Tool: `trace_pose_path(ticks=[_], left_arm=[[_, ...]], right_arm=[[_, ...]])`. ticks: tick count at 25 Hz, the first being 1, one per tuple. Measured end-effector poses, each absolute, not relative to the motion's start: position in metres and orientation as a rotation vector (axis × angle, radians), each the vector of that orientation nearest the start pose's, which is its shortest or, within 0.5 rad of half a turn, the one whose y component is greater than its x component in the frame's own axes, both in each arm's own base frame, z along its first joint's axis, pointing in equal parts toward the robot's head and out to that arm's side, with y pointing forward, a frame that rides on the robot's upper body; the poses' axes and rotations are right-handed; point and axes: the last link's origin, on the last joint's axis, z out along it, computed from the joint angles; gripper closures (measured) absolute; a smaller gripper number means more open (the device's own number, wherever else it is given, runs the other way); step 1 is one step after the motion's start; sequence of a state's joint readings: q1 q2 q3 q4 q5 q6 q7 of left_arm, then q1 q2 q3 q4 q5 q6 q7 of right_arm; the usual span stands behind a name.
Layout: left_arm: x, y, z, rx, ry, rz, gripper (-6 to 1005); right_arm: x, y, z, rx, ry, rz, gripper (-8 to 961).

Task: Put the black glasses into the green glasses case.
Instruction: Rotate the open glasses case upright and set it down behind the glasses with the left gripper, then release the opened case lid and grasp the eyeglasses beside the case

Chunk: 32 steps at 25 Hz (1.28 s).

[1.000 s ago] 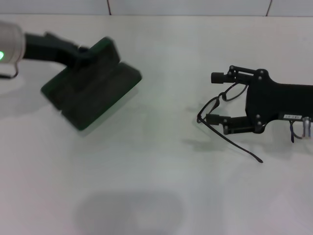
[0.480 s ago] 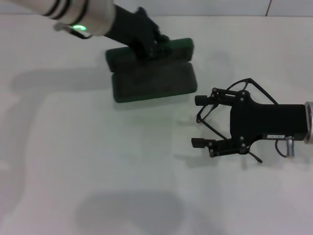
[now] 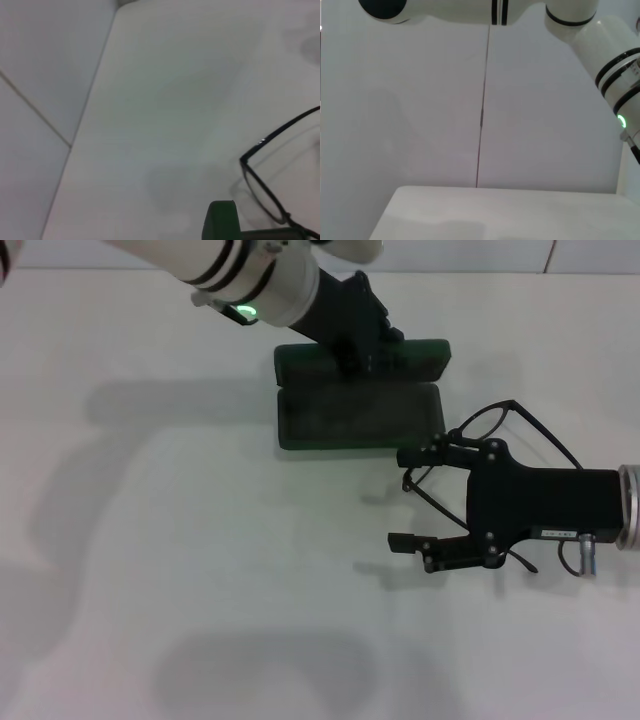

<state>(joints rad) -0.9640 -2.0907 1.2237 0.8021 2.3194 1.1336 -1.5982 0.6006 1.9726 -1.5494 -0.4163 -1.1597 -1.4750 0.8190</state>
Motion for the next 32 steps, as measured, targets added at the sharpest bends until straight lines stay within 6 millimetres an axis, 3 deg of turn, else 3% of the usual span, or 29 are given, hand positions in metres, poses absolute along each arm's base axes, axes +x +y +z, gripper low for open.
trace_pose_path(ticks=[7, 12, 14, 16, 19, 21, 23, 25, 28, 32], left_arm=[[-0.111, 0.429, -0.059, -2.831, 0.174, 0.214, 661], [-0.106, 0.43, -0.053, -2.806, 0.166, 0.16, 642], [-0.103, 0.429, -0.049, -2.795, 0.149, 0.09, 635], [-0.1, 0.425, -0.043, -2.783, 0.12, -0.045, 560], [-0.104, 0.408, -0.03, -2.748, 0.042, -0.381, 447], [-0.119, 0.391, -0.02, -2.688, -0.034, -0.655, 411], [-0.14, 0.375, -0.015, -2.637, -0.104, -0.824, 414], [-0.172, 0.35, -0.01, -2.554, -0.203, -1.016, 418], [-0.207, 0.325, -0.01, -2.45, -0.311, -1.161, 424], [-0.241, 0.306, -0.015, -2.356, -0.452, -1.197, 424]], right_arm=[[0.209, 0.323, -0.05, -2.841, -0.117, 0.889, 110], [0.209, 0.325, -0.053, -2.836, -0.109, 0.871, 110], [0.208, 0.325, -0.054, -2.833, -0.108, 0.873, 110], [0.208, 0.328, -0.053, -2.813, -0.1, 0.869, 110], [0.207, 0.338, -0.047, -2.745, -0.074, 0.876, 111], [0.203, 0.347, -0.04, -2.695, -0.068, 0.888, 111], [0.196, 0.358, -0.033, -2.673, -0.101, 0.874, 111], [0.188, 0.369, -0.026, -2.709, -0.154, 0.788, 111], [0.17, 0.387, -0.013, -2.82, -0.204, 0.528, 111], [0.152, 0.403, -0.005, -2.897, -0.254, 0.152, 112]])
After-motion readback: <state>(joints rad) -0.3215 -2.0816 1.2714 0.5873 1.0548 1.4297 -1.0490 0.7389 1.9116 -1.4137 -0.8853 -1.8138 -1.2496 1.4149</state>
